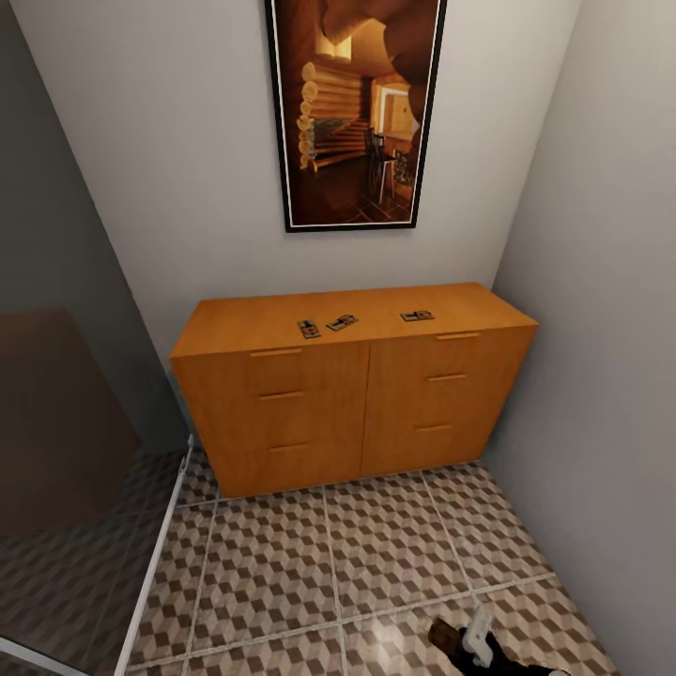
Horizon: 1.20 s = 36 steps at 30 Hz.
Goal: Take the four mousetraps from the cabinet in the bathroom and place them on the bathroom floor. Make sure all four end up on the same floor surface, and ensure that at least two of them are either under or directly next to the same bathroom sink.
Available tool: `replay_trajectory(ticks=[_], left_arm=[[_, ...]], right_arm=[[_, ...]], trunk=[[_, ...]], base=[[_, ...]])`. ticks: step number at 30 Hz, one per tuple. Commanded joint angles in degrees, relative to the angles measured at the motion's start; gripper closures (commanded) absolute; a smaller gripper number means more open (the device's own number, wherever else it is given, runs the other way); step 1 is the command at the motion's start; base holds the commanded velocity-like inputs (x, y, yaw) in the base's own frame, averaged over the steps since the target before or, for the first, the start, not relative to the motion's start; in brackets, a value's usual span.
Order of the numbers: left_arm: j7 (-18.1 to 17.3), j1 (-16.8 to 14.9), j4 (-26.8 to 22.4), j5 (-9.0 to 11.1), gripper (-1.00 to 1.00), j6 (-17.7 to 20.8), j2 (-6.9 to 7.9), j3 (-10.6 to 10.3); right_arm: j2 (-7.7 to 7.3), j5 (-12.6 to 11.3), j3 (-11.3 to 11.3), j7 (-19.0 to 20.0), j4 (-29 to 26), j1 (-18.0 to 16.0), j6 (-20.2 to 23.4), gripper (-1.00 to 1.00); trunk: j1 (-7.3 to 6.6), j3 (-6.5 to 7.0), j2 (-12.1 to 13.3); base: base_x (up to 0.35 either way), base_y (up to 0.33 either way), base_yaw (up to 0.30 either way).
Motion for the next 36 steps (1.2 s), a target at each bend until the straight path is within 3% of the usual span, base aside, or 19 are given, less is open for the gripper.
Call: replay_trajectory(ticks=[1,5,8,11,13,14,15,16,17,18,20,23,30,32,36], left_arm=[[0.32,-0.04,0.06,-0.04,-1.0,-0.18,0.01,-0.44],[0.32,-0.04,0.04,-0.04,-1.0,-0.19,0.03,-0.44],[0.32,-0.04,0.0,-0.04,-1.0,-0.21,0.1,-0.4],[0.32,-0.04,-0.02,-0.04,-1.0,-0.22,0.12,-0.4],[0.32,-0.04,-0.02,-0.04,-1.0,-0.22,0.12,-0.37],[0.32,-0.04,-0.02,-0.04,-1.0,-0.22,0.14,-0.36],[0.32,-0.04,-0.02,-0.04,-1.0,-0.22,0.14,-0.36],[0.32,-0.04,-0.02,-0.04,-1.0,-0.22,0.17,-0.36],[0.32,-0.04,-0.03,-0.04,-1.0,-0.22,0.17,-0.35],[0.32,-0.04,-0.03,-0.04,-1.0,-0.22,0.19,-0.35],[0.32,-0.04,-0.03,-0.04,-1.0,-0.22,0.2,-0.35],[0.32,-0.04,-0.03,-0.04,-1.0,-0.22,0.21,-0.35],[0.32,-0.04,-0.03,-0.04,-1.0,-0.22,0.21,-0.35],[0.32,-0.04,-0.03,-0.04,-1.0,-0.19,0.21,-0.35],[0.32,-0.04,-0.03,-0.04,-1.0,-0.21,0.21,-0.35]], right_arm=[[0.03,-0.64,0.09,-0.85,-0.03,0.92,-0.72,1.0],[0.57,-0.77,0.02,-4.65,-0.01,3.81,-2.22,1.0],[3.0,-1.01,-0.12,-11.8,0.0,6.03,-3.06,1.0],[4.56,-1.15,-0.76,-13.35,-0.19,6.76,-3.31,1.0],[5.31,-1.28,-2.72,-13.73,-0.37,7.01,-3.4,1.0],[5.67,-1.3,-5.42,-13.82,-0.47,7.11,-3.43,1.0],[5.67,-1.3,-5.42,-13.82,-0.47,7.11,-3.43,1.0],[5.93,-1.21,-9.73,-13.49,-0.63,7.17,-3.43,1.0],[6.03,-1.15,-12.05,-13.14,-0.72,7.19,-3.42,1.0],[6.14,-1.07,-15.89,-12.67,-0.9,7.22,-3.45,1.0],[6.24,-1.04,-19.43,-12.35,-1.35,7.25,-3.51,1.0],[6.28,-1.04,-21.95,-12.12,-2.82,7.27,-3.61,1.0],[6.33,-1.12,-23.04,-12.73,-7.42,7.27,-3.61,1.0],[6.38,-1.14,-23.09,-14.41,-8.07,7.27,-3.67,1.0],[6.38,-1.26,-23.17,-21.54,-8.41,7.27,-5.63,1.0]], trunk=[[0.0,-0.04,-0.02],[0.0,-0.04,-0.02],[0.0,-0.04,-0.02],[0.0,-0.04,-0.02],[0.0,-0.04,-0.02],[0.0,-0.04,-0.02],[0.0,-0.04,-0.02],[0.0,-0.04,-0.02],[0.0,-0.04,-0.02],[0.0,-0.04,-0.02],[0.0,-0.04,-0.02],[0.0,-0.04,-0.02],[0.0,-0.04,-0.02],[0.0,-0.04,-0.02],[0.0,-0.04,-0.02]], base=[[0.0,0.0,0.0],[0.0,0.0,0.0],[0.0,0.0,0.0],[0.0,0.0,0.0],[0.0,0.0,0.0],[0.0,0.0,0.0],[0.0,0.0,0.0],[0.0,0.0,0.0],[0.0,0.0,0.0],[0.0,0.0,0.0],[0.0,0.0,0.0],[0.0,0.0,0.0],[0.0,0.0,0.0],[0.0,0.0,0.0],[0.0,0.0,0.0]])
